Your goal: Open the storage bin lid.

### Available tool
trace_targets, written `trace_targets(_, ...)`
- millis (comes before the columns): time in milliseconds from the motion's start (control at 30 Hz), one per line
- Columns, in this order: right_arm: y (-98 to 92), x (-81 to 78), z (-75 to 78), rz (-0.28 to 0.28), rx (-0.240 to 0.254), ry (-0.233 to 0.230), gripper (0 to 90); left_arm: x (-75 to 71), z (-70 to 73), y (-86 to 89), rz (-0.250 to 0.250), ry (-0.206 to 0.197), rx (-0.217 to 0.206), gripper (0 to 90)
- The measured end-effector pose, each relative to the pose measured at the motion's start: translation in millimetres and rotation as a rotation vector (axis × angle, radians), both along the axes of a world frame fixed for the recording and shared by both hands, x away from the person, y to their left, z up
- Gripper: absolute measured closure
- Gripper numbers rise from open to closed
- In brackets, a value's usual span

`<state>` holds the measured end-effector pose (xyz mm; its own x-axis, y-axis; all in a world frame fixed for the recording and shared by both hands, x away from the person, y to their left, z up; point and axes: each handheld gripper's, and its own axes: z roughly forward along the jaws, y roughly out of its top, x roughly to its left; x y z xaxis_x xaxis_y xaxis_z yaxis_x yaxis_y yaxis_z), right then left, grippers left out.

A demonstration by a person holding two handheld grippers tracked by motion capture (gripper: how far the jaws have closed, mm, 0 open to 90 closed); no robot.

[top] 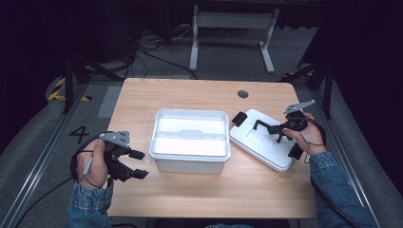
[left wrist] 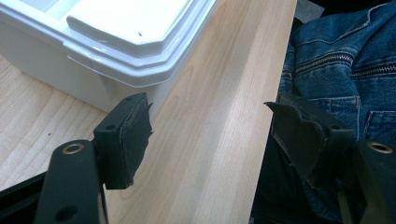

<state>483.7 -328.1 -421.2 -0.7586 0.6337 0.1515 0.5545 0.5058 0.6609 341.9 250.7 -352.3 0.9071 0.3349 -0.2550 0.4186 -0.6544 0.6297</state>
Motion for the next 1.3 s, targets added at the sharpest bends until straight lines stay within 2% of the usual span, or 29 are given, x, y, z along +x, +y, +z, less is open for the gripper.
trace_targets(367, -3.5, 2.8, -8.5, -0.023, 0.002, 0.036, 83.1, -1.1, -0.5, 1.2, 0.002, 0.000, -0.004, 28.8)
trace_targets(467, -3.1, 2.4, -5.9, -0.033, 0.005, 0.032, 74.6, -1.0, -0.5, 1.2, 0.003, 0.002, -0.004, 28.8)
trace_targets(533, -2.7, 1.9, -3.8, -0.037, -0.006, 0.003, 67.0, -0.2, -0.7, 0.7, -0.003, 0.001, -0.002, 28.8)
trace_targets(567, -2.5, 1.1, -1.5, -0.051, -0.026, -0.028, 62.9, 0.0, -0.7, 0.4, -0.004, 0.000, -0.002, 28.8)
trace_targets(600, -2.5, 0.3, 0.5, -0.057, -0.034, -0.035, 61.2, -0.1, -0.9, 0.0, -0.003, 0.004, -0.005, 28.8)
trace_targets(700, -2.8, -1.8, 6.1, -0.064, -0.016, -0.055, 54.7, -0.2, -1.6, -1.1, -0.005, 0.007, 0.000, 28.8)
trace_targets(833, -3.8, -5.6, 15.2, -0.070, -0.022, -0.090, 54.1, -2.2, -2.1, 0.3, 0.001, 0.012, 0.001, 28.8)
trace_targets(933, 0.3, -16.0, 31.2, -0.048, -0.013, -0.119, 53.8, -4.1, -1.2, 1.6, 0.005, 0.007, -0.001, 28.8)
trace_targets(1067, 5.7, -25.3, 39.7, -0.027, -0.011, -0.125, 53.8, -5.9, -2.1, 2.4, 0.011, 0.010, 0.002, 28.8)
trace_targets(1100, 10.0, -33.3, 45.5, -0.006, -0.012, -0.133, 53.5, -6.4, -1.9, 2.6, 0.013, 0.009, 0.000, 28.8)
trace_targets(1133, 10.0, -33.3, 45.5, -0.006, -0.012, -0.133, 53.5, -6.4, -1.9, 2.6, 0.013, 0.009, 0.000, 28.8)
trace_targets(1167, 14.4, -42.6, 50.6, 0.011, -0.008, -0.141, 53.2, -7.0, -1.5, 2.9, 0.014, 0.012, 0.004, 28.8)
trace_targets(1300, 21.7, -60.8, 55.9, 0.022, -0.004, -0.151, 52.7, -6.2, -1.3, 3.1, 0.013, 0.006, 0.002, 28.8)
